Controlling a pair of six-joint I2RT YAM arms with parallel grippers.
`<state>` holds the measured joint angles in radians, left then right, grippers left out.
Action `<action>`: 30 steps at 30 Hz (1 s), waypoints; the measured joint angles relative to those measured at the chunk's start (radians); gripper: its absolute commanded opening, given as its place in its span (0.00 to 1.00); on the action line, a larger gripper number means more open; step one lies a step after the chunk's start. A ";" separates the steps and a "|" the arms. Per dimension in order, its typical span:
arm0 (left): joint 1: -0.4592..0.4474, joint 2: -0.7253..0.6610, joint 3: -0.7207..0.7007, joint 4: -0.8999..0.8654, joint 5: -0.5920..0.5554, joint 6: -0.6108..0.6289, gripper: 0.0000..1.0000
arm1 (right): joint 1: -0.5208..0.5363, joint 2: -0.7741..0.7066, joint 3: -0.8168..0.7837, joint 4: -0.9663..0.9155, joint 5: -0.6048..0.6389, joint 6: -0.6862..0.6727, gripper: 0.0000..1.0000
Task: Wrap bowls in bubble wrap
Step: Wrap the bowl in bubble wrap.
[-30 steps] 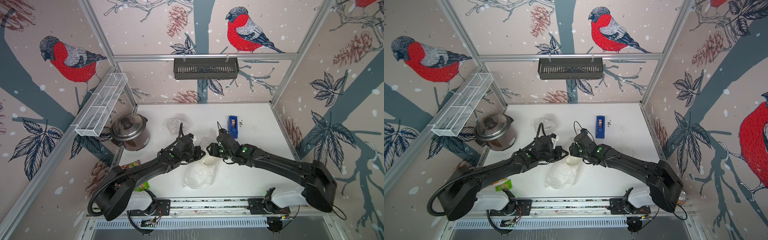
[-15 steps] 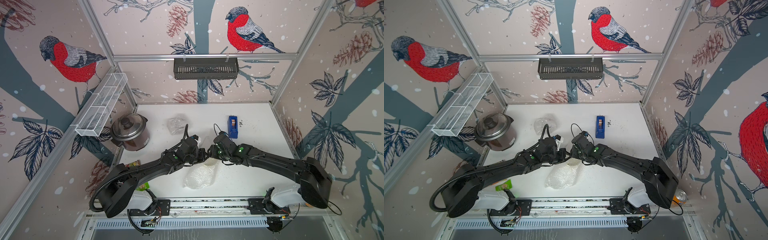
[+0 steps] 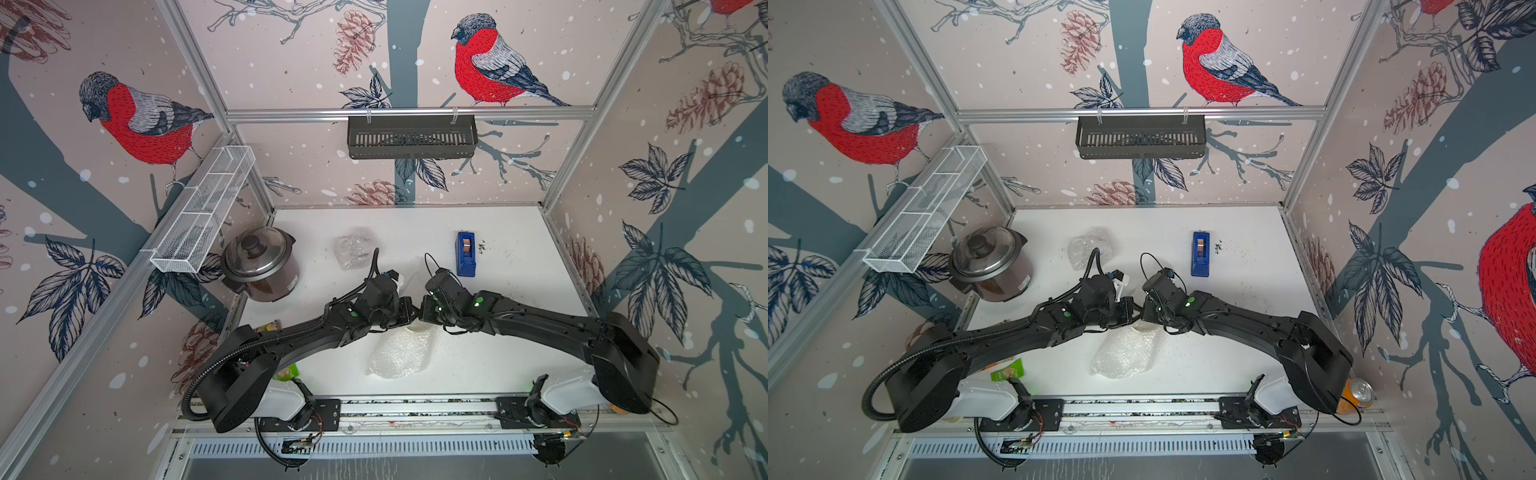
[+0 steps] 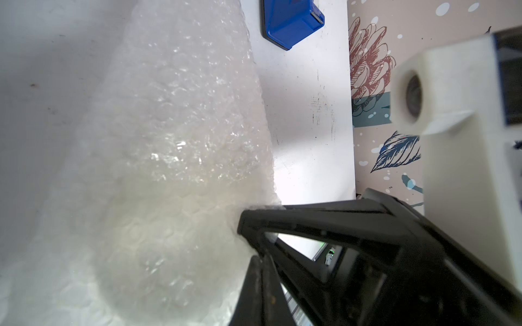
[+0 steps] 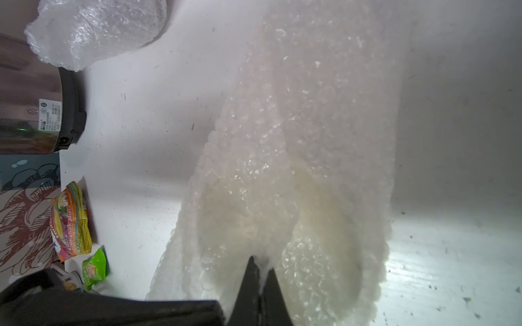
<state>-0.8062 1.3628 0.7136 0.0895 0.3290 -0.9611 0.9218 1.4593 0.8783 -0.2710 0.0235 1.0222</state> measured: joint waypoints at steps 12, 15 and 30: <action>0.135 -0.103 0.014 -0.154 -0.067 0.052 0.82 | -0.005 0.052 -0.028 0.008 0.002 -0.026 0.02; 0.143 -0.026 0.035 -0.176 -0.066 0.090 0.82 | -0.011 0.071 -0.026 0.014 0.002 -0.032 0.01; 0.146 0.205 0.086 -0.169 0.008 0.203 0.76 | -0.025 0.109 -0.032 0.077 -0.024 -0.057 0.02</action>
<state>-0.6605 1.5681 0.7998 -0.0799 0.3367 -0.7586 0.8970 1.5684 0.8463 -0.1936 -0.0006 0.9653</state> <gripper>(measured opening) 0.793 0.050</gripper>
